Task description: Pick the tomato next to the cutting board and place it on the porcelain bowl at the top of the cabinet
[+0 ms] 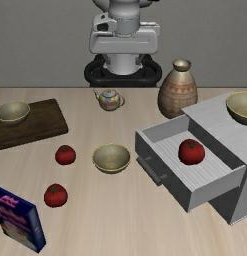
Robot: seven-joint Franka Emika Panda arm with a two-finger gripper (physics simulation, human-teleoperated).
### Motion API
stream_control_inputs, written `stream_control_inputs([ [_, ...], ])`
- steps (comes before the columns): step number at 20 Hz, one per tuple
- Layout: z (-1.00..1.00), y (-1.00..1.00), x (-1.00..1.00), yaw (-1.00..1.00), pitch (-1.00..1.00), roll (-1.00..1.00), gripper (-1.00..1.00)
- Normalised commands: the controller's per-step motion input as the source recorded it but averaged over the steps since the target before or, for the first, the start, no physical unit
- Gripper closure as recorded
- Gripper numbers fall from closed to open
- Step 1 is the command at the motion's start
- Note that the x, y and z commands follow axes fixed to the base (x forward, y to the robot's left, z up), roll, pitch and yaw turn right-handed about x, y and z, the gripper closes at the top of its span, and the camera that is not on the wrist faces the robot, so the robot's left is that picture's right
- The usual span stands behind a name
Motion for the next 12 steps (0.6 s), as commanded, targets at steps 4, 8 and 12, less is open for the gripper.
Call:
stream_control_inputs([
  [4, 0.0, -1.0, 0.0, 0.0, 0.0, 0.0, -1.0],
  [8, 0.0, -1.0, 0.0, 0.0, 0.0, 0.0, -1.0],
  [12, 0.0, -1.0, 0.0, 0.0, 0.0, 0.0, -1.0],
])
